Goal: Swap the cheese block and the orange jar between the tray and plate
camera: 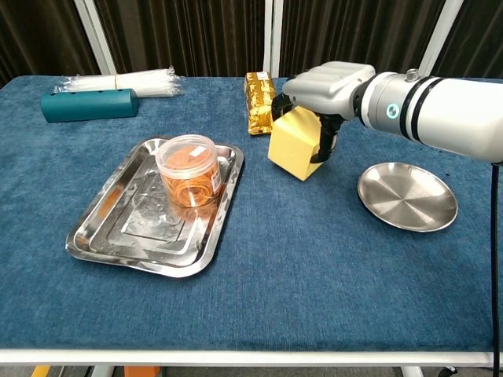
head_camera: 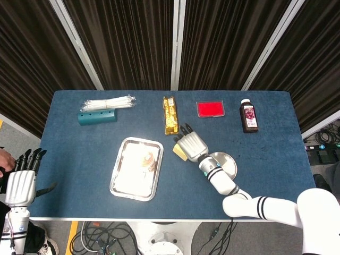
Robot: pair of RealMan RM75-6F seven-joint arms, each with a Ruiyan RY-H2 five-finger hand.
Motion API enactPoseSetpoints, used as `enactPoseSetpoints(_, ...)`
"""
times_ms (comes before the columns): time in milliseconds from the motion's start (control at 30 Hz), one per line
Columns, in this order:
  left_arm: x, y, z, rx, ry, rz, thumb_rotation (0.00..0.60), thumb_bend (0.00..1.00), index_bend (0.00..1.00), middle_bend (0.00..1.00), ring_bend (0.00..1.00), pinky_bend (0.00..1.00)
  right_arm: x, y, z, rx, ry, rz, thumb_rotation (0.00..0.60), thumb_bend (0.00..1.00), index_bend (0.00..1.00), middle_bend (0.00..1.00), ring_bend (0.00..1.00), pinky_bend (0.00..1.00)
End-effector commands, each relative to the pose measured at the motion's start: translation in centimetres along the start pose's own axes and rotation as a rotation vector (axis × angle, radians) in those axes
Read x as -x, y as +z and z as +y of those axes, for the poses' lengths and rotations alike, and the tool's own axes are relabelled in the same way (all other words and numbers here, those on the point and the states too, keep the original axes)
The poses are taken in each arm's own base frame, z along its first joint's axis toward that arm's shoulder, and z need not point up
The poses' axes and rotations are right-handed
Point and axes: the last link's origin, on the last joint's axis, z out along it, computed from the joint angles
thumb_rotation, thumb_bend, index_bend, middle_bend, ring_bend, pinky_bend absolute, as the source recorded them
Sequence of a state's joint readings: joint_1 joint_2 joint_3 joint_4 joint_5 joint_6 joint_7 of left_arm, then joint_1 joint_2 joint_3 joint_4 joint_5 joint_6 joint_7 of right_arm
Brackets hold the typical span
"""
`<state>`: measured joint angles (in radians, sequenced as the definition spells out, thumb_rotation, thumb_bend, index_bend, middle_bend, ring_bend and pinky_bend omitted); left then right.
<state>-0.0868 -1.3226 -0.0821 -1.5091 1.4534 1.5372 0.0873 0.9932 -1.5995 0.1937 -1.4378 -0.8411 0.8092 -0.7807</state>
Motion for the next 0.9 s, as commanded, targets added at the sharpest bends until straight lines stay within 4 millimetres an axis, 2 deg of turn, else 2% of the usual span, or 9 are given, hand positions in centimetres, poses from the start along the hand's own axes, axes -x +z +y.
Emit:
enactPoseSetpoints(33,0.1,-0.1,0.0,-0.002,-0.001,-0.002,0.6,0.0,0.13,0.08,0.0,0.1,0.2,0.1,-0.1,0.007,-0.007,-0.022,0.6,0.01,0.0,0.02,0.0,0.0)
enactPoseSetpoints(200,0.3,0.0,0.2,0.005,0.0,-0.007,0.6,0.0,0.13,0.08,0.0,0.1,-0.6,-0.7,1.0,0.034,0.027,0.012,0.6,0.0,0.0,0.0,0.0,0.0)
enactPoseSetpoints(367,0.4,0.3,0.9,0.029,-0.008,-0.015,0.6,0.0,0.13,0.08,0.0,0.1,-2.5,-3.8,3.1,0.064,0.104,0.119,0.6,0.0,0.0,0.0,0.0,0.0)
enactPoseSetpoints(533,1.1,0.9,3.1,0.123,-0.024,-0.055,0.6,0.0,0.13,0.08,0.0,0.1,-3.5,-10.0,7.5,0.182,0.145,0.227,0.6,0.0,0.0,0.0,0.0,0.0)
enactPoseSetpoints(733,1.6,2.5,7.0,0.249,-0.091,-0.077,0.6,0.0,0.12,0.08,0.0,0.1,-2.0,-17.9,12.1,0.348,0.221,0.275,0.6,0.0,0.0,0.0,0.0,0.0)
enactPoseSetpoints(833,1.9,3.3,9.6,0.319,-0.125,-0.093,0.6,0.0,0.12,0.08,0.0,0.1,-1.2,-20.9,13.7,0.411,0.257,0.299,0.6,0.0,0.0,0.0,0.0,0.0)
enactPoseSetpoints(900,2.2,3.6,11.3,0.366,-0.146,-0.111,0.6,0.0,0.11,0.08,0.0,0.1,-0.8,-22.3,14.3,0.436,0.271,0.311,0.6,0.0,0.0,0.0,0.0,0.0)
